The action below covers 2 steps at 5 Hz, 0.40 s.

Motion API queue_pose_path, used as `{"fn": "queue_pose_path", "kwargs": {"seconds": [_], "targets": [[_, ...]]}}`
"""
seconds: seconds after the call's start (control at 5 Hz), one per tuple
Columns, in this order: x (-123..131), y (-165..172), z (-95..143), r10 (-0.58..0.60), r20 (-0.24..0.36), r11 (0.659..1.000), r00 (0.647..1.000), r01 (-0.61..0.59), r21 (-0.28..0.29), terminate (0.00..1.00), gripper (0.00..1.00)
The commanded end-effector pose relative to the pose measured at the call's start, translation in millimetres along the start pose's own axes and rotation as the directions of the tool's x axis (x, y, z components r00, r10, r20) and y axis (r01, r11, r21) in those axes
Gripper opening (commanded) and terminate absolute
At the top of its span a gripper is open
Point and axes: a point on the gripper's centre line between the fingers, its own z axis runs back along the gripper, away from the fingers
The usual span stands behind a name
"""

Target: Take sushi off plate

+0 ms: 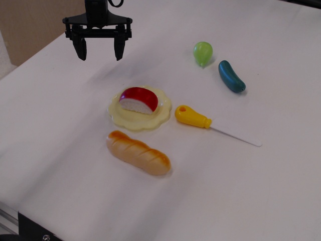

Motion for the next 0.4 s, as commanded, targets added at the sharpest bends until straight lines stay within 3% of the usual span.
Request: {"fn": "queue_pose_path", "kwargs": {"seconds": [0.0,0.2], "targets": [[0,0,0,0.000,0.000,1.000,1.000,0.000,0.000,0.00,1.00],[-9,-3,14,0.148,-0.013,0.989,0.989,-0.148,-0.018,0.00,1.00]]}}
